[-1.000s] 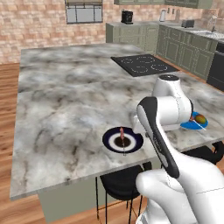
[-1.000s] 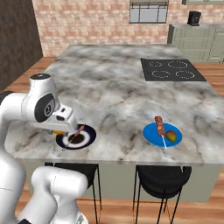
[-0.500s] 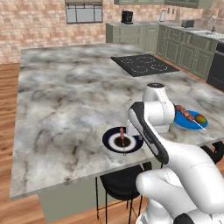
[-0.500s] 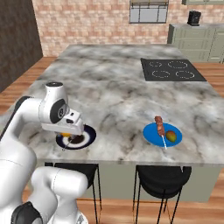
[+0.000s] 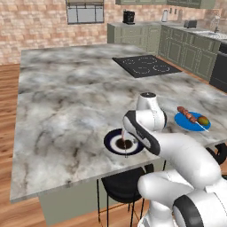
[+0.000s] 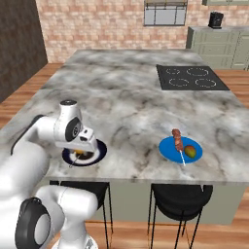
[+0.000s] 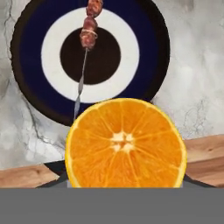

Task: Pick up the mango and orange from the fridge and place one fruit on each plate on the dining counter.

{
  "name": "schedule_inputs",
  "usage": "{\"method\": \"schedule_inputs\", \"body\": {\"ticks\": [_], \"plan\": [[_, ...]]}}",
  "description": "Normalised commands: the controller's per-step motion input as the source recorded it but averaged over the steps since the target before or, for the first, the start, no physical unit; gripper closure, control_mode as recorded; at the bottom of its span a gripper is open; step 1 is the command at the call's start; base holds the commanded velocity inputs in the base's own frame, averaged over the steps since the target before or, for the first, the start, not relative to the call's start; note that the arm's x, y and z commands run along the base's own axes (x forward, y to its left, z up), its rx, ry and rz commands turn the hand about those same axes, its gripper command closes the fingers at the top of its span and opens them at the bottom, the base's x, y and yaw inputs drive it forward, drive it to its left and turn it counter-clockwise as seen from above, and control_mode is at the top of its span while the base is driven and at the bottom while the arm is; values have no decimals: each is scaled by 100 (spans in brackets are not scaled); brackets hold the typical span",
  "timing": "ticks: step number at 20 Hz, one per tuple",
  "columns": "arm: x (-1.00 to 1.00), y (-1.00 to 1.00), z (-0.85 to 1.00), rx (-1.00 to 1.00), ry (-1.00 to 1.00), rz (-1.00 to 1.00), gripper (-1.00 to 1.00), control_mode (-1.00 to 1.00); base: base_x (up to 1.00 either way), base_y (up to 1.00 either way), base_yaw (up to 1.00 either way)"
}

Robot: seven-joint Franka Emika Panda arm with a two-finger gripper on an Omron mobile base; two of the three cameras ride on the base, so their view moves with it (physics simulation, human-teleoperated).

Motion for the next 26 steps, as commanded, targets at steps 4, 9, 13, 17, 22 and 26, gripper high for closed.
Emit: {"method": "schedule_inputs", "body": {"ticks": [4,9,13,17,22,26], "plan": [[50,0,-46,0,0,0,100,-100,0,0,0],[48,0,-40,0,0,0,100,-100,0,0,0],[48,0,-35,0,0,0,100,-100,0,0,0],[45,0,-33,0,0,0,100,-100,0,0,0],[38,4,-32,0,1,0,-100,-100,0,0,0],[15,0,-13,0,0,0,-100,-100,0,0,0]]}}
